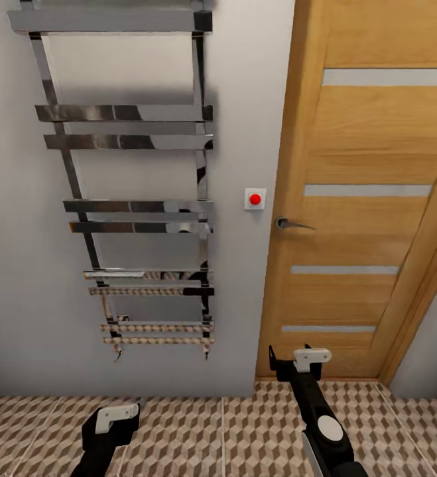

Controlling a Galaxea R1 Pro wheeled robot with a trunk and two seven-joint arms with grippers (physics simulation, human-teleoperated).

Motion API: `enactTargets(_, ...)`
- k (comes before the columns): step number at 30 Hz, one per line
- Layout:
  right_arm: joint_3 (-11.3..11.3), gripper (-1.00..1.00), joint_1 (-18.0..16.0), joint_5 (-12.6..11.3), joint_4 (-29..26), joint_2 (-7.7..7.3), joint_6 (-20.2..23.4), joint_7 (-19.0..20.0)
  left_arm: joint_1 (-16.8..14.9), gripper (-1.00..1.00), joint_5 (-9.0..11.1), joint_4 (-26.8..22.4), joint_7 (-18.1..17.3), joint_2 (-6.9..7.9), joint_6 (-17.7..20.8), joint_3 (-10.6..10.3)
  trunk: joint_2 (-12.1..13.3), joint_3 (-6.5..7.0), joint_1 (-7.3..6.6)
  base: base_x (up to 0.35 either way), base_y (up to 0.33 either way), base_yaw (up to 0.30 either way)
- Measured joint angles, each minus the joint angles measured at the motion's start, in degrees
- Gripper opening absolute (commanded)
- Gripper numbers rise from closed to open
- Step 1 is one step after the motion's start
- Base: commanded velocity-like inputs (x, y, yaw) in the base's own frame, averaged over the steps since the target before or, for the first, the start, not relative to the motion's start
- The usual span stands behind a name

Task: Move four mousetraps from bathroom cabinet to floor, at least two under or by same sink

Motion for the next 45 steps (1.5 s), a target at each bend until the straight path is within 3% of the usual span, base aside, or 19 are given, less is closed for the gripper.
enactTargets(45, -0.03, 1.00, 0.00, 0.00, 0.08, -0.08, 0.00, 0.00, 0.00, 1.00, 0.00, 0.24, -0.08, 0.00, 0.02, -0.24, 0.00, 0.00, 0.00, 0.000, 0.000, 0.292)
